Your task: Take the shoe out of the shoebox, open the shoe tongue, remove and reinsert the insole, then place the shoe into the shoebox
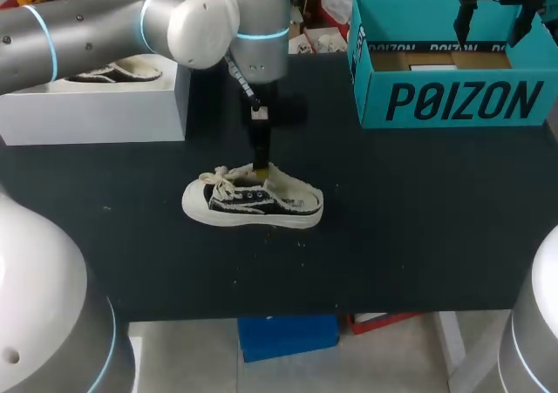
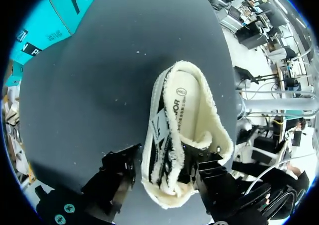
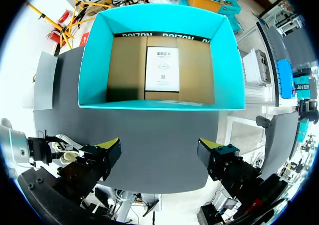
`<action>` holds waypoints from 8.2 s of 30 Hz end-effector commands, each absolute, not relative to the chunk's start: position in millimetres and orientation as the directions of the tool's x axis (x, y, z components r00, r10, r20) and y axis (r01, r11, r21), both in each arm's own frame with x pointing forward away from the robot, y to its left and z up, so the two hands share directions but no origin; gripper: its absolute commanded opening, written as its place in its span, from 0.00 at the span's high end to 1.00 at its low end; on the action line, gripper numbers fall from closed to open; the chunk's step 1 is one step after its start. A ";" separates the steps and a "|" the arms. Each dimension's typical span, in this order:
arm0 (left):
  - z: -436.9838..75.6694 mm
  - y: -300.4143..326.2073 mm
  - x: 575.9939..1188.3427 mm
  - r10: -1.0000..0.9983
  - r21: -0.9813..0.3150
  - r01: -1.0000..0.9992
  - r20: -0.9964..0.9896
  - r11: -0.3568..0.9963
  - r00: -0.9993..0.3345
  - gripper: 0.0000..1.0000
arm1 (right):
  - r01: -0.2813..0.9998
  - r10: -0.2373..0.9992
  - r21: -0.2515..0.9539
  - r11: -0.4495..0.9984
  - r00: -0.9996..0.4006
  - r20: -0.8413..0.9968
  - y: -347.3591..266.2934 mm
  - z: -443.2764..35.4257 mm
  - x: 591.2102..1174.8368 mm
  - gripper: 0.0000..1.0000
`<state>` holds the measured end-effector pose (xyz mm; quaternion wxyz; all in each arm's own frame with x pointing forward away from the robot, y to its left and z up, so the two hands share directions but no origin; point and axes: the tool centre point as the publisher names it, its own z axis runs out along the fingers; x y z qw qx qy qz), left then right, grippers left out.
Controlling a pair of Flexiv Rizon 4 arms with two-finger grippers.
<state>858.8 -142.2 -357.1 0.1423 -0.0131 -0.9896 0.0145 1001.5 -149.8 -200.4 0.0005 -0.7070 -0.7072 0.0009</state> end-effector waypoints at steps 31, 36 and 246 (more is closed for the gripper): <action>-250.3 -14.9 815.3 0.075 -0.484 -0.019 0.175 0.875 -0.982 0.00 | 1.000 1.000 -0.002 0.000 0.000 0.000 -149.9 -200.2 1001.2 0.00; -250.3 -14.9 815.3 0.075 -0.484 -0.019 0.175 0.875 -0.982 0.00 | 1.000 1.000 -0.002 0.000 0.000 0.000 -149.9 -200.2 1001.2 0.00; -287.1 31.2 776.3 0.046 -0.703 -0.075 0.152 0.708 -0.987 0.00 | 0.022 0.158 0.716 0.698 -0.980 -0.124 130.3 -368.3 831.6 0.00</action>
